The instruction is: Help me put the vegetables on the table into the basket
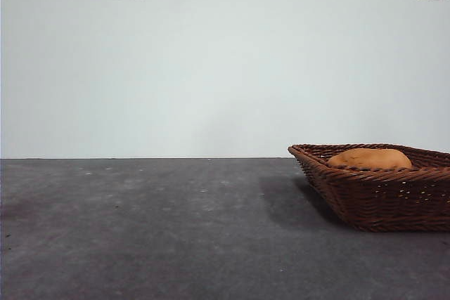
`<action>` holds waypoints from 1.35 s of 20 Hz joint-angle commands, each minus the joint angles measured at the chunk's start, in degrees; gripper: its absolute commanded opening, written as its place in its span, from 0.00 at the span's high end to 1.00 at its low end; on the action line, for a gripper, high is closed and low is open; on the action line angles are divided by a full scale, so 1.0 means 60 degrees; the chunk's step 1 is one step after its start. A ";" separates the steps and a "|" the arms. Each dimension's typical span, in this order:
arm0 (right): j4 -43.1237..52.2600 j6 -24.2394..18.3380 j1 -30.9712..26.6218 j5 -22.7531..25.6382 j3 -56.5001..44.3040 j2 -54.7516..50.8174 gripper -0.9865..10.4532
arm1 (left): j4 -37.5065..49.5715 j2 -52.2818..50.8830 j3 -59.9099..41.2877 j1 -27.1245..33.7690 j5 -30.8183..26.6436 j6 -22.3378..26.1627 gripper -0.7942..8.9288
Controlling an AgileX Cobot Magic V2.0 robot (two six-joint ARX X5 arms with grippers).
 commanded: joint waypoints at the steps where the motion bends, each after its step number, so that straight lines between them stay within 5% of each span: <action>1: 0.0044 -0.0036 0.0000 0.0022 -0.0011 0.0007 0.91 | 0.0488 -0.0637 -0.1253 0.0022 -0.0146 -0.0237 0.92; 13: 0.0044 -0.0036 0.0000 0.0022 -0.0015 0.0007 0.91 | 0.0710 -0.2401 -0.4331 0.0033 -0.0637 -0.1188 0.92; 27: 0.0044 -0.0036 0.0000 0.0025 -0.0011 0.0007 0.91 | 0.0372 -0.2076 -0.4328 0.0029 -0.0568 -0.1621 0.92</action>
